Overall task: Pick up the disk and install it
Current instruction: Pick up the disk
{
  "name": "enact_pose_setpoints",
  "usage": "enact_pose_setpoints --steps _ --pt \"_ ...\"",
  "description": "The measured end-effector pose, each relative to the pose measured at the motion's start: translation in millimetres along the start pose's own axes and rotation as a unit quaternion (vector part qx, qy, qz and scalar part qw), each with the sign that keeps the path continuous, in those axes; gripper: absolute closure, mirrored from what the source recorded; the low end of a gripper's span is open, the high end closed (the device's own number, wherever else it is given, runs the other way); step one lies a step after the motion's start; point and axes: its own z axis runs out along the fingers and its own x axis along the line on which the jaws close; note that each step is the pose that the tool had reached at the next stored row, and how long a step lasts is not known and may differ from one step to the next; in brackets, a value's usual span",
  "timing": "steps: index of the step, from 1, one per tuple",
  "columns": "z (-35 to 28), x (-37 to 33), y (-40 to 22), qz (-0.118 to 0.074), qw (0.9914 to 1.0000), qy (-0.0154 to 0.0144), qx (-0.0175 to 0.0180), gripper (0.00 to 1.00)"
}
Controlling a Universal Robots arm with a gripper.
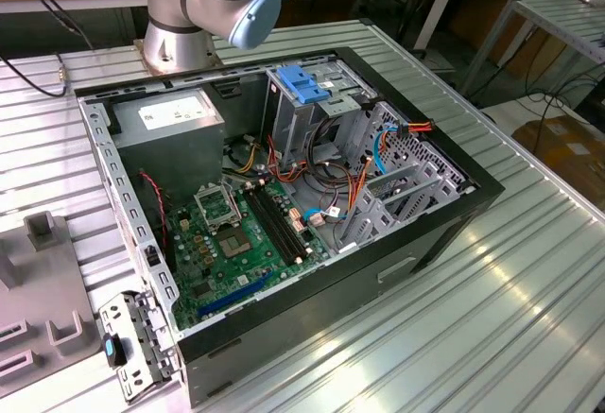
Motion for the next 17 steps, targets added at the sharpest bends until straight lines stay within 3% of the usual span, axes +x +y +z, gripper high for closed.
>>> enact_pose_setpoints --steps 12,17 --pt "0.0 0.5 0.0 -0.002 1.0 0.0001 0.0 0.89" --pt "0.0 0.5 0.0 -0.027 0.99963 0.0013 -0.0004 0.89"
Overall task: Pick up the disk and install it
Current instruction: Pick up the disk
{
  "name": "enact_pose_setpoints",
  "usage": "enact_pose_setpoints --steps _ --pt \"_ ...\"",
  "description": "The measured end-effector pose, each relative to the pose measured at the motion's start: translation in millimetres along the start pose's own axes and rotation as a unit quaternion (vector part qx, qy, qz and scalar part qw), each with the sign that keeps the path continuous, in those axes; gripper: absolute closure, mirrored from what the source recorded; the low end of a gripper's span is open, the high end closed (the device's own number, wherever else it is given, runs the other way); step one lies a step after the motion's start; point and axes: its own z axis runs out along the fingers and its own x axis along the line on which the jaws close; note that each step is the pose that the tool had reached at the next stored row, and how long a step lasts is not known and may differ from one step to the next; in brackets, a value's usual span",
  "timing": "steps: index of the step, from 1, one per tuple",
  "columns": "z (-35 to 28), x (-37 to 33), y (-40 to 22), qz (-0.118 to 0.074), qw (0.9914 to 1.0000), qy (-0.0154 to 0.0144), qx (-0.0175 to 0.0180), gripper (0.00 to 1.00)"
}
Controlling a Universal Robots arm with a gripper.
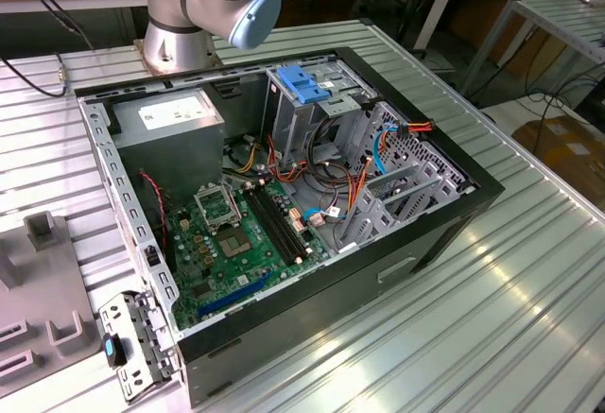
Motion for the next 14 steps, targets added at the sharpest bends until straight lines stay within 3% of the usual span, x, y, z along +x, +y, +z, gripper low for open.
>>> enact_pose_setpoints --steps 5,8,12,14 --pt "0.0 0.0 0.0 -0.041 0.99916 0.0018 -0.0006 0.89" --pt "0.0 0.0 0.0 -0.065 0.99788 0.0029 -0.0009 0.89" --pt "0.0 0.0 0.0 -0.103 0.99468 0.0046 -0.0014 0.89" --pt "0.0 0.0 0.0 -0.108 0.99417 0.0049 -0.0015 0.89"
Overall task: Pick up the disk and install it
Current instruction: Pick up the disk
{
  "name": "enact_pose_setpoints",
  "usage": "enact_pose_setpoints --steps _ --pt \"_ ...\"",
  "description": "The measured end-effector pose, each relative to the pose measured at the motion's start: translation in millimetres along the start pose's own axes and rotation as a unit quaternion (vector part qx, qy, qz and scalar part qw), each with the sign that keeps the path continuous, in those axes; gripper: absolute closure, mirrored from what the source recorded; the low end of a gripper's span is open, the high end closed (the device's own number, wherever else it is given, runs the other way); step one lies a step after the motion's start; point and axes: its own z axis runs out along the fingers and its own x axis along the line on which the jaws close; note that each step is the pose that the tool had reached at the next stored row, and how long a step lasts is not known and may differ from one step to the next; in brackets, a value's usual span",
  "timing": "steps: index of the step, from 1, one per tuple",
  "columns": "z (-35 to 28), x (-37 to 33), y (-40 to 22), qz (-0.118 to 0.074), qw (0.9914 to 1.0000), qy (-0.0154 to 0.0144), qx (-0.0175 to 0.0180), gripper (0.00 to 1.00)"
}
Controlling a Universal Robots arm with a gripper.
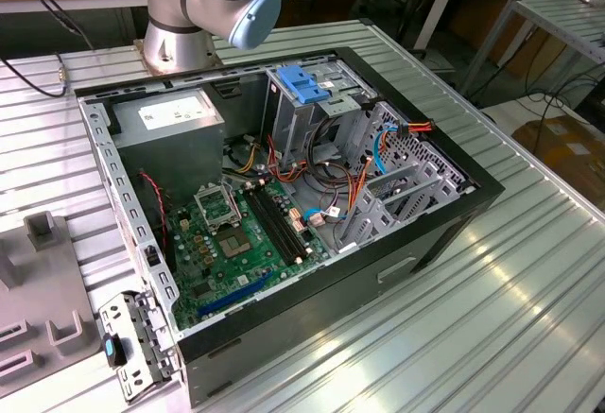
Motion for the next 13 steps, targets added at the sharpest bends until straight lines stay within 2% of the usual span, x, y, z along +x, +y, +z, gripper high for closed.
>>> enact_pose_setpoints --steps 4,6,8,9,10,12,13 --pt "0.1 0.0 0.0 -0.004 0.99999 0.0001 0.0 0.89" --pt "0.1 0.0 0.0 -0.018 0.99983 0.0008 -0.0002 0.89" --pt "0.2 0.0 0.0 -0.042 0.99912 0.0018 -0.0006 0.89" --pt "0.3 0.0 0.0 -0.058 0.99828 0.0026 -0.0008 0.89" --pt "0.5 0.0 0.0 -0.084 0.99644 0.0038 -0.0011 0.89" --pt "0.6 0.0 0.0 -0.106 0.99436 0.0048 -0.0014 0.89" --pt "0.6 0.0 0.0 -0.119 0.99292 0.0054 -0.0016 0.89"
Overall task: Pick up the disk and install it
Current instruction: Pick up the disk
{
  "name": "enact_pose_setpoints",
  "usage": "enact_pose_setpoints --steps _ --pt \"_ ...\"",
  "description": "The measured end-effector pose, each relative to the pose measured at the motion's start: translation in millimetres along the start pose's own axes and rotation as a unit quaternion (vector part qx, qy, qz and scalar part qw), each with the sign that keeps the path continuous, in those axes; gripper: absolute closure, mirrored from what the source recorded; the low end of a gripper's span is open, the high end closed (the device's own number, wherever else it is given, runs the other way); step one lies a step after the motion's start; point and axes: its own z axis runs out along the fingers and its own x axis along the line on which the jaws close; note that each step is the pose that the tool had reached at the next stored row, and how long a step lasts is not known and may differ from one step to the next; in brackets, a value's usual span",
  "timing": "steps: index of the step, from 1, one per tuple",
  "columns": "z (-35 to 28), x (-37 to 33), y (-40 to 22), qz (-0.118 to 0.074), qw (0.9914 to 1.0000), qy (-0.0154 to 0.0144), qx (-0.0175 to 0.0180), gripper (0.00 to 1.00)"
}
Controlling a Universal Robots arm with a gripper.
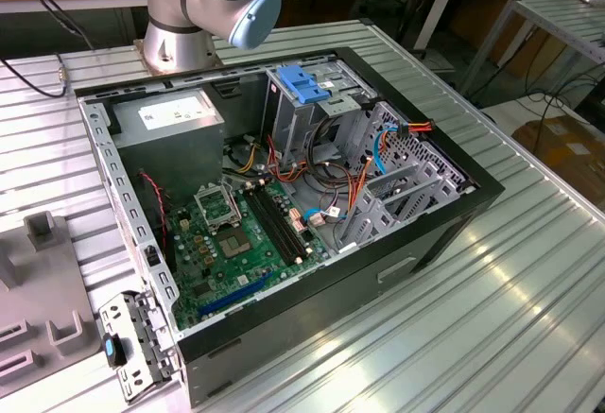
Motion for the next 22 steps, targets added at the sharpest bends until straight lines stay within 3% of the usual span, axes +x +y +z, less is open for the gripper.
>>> enact_pose_setpoints --steps 5,9,13,15,17,18,20,21,22 --pt "0.2 0.0 0.0 -0.047 0.99891 0.0021 -0.0006 0.89" --pt "0.4 0.0 0.0 -0.086 0.99625 0.0039 -0.0012 0.89" --pt "0.6 0.0 0.0 -0.132 0.99117 0.006 -0.0018 0.89" --pt "0.8 0.0 0.0 -0.152 0.9883 0.007 -0.002 0.89" --pt "0.9 0.0 0.0 -0.173 0.98488 0.0079 -0.0023 0.89" --pt "1.0 0.0 0.0 -0.188 0.98217 0.0086 -0.0025 0.89" --pt "1.2 0.0 -0.1 -0.209 0.97779 0.0095 -0.0028 0.89" --pt "1.3 0.0 -0.1 -0.222 0.97496 0.0101 -0.003 0.89" --pt "1.3 0.0 -0.1 -0.231 0.97279 0.0106 -0.0031 0.89"
